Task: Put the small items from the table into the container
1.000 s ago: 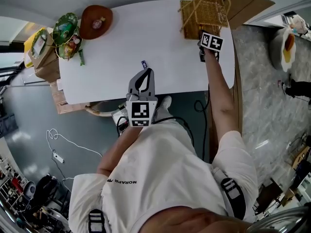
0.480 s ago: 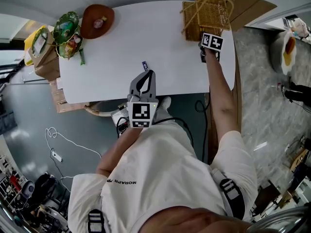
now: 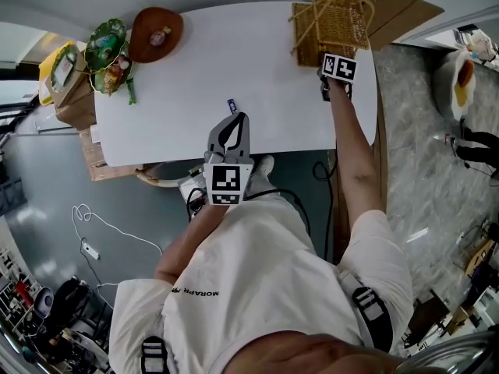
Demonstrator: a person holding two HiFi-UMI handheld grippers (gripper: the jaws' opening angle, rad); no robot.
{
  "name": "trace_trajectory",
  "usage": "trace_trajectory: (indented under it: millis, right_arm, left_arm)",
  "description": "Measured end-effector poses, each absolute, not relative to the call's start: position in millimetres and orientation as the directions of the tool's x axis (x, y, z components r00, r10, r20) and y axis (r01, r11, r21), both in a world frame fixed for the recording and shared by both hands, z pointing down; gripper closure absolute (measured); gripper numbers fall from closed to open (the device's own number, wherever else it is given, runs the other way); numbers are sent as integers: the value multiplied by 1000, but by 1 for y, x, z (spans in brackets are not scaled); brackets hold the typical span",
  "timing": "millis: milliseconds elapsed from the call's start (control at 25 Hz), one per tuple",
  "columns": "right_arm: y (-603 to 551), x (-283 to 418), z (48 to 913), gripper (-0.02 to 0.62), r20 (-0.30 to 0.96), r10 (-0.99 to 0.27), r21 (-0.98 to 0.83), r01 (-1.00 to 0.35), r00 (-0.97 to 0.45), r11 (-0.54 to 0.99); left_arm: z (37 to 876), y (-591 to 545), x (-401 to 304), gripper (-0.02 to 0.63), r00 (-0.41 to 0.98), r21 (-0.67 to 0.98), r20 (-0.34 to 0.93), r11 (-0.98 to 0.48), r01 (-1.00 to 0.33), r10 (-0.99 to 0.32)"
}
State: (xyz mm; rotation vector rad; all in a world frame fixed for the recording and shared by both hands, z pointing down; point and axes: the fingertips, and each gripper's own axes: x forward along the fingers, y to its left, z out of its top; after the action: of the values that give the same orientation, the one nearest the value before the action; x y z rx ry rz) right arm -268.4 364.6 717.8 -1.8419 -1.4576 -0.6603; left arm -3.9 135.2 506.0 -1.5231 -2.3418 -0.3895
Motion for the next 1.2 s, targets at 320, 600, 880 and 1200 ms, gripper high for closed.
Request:
trace_trajectory:
  millis: [320,600,880,1200]
  right_arm:
    - [362,-267,716,482,747,617,-204,969,247,-140]
    - [358,-266,712,479,740,622,-212,967,255,-144]
    - [355,-262,706,479,729,635,-214,966,256,-143]
    - [350,-259,697,504,717,650,-217,967,252,-135]
  left_arm:
    - [505,135,-5,601,-381,54,404,394,918,832]
    - [504,134,-6,601,-381,54,405,394,917,831]
    - [501,135,-4,601,-383,72,394,387,919,836]
    - [495,135,-5,601,-390,78,385,392,917,836]
